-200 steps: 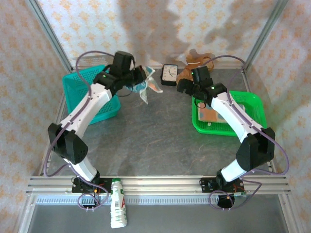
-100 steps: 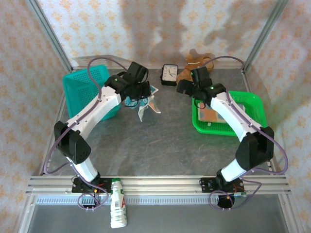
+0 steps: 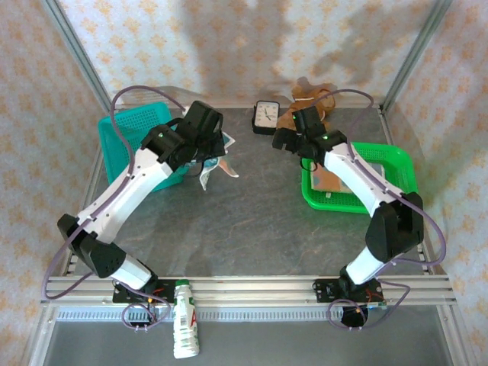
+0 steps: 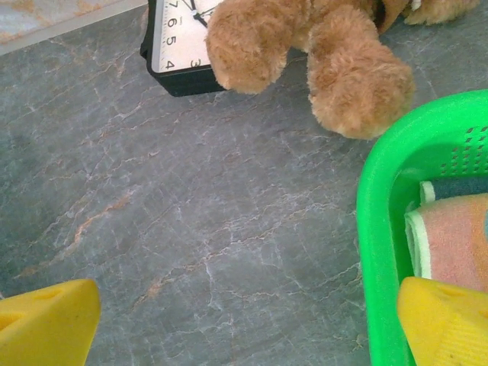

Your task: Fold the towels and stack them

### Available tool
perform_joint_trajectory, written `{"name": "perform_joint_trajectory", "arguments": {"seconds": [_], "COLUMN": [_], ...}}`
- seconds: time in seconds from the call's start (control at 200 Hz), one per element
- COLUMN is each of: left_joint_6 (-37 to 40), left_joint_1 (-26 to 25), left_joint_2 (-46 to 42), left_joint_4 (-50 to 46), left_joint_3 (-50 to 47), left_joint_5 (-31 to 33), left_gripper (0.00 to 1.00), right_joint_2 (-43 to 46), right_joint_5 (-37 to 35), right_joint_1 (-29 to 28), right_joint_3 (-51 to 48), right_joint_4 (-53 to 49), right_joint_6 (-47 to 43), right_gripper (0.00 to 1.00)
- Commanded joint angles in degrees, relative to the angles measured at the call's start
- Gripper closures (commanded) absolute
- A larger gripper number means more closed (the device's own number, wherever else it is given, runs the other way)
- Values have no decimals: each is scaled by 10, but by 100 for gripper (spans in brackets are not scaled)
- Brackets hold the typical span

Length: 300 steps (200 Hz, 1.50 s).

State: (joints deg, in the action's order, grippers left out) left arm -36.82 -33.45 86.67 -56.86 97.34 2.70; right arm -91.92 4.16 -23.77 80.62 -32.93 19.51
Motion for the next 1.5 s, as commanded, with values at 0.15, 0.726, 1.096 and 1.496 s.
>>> {"name": "perform_joint_trajectory", "arguments": {"seconds": [0.15,0.726,1.096,1.496], "left_joint_6": [8,125,97,-81], "left_joint_1": [-14,64,83,49], "left_joint_2": [54,533,332,261], "left_joint_4": [-25,-116,29,230], "left_joint_3": [1,512,132,-139], "left_joint_5": [2,-101,-95,-238], "left_gripper": [100,38,46,57], "right_joint_2": [8,41,11,-37], "right_joint_5": [-18,-26,41,19], "right_joint_1": [-7,-7,-32,-50], "right_joint_3": [10,-33,-45,-28], "right_joint_4": [-2,-18,7,6], "right_joint_6": [5,8,10,22], "right_gripper": [1,1,8,14]}}
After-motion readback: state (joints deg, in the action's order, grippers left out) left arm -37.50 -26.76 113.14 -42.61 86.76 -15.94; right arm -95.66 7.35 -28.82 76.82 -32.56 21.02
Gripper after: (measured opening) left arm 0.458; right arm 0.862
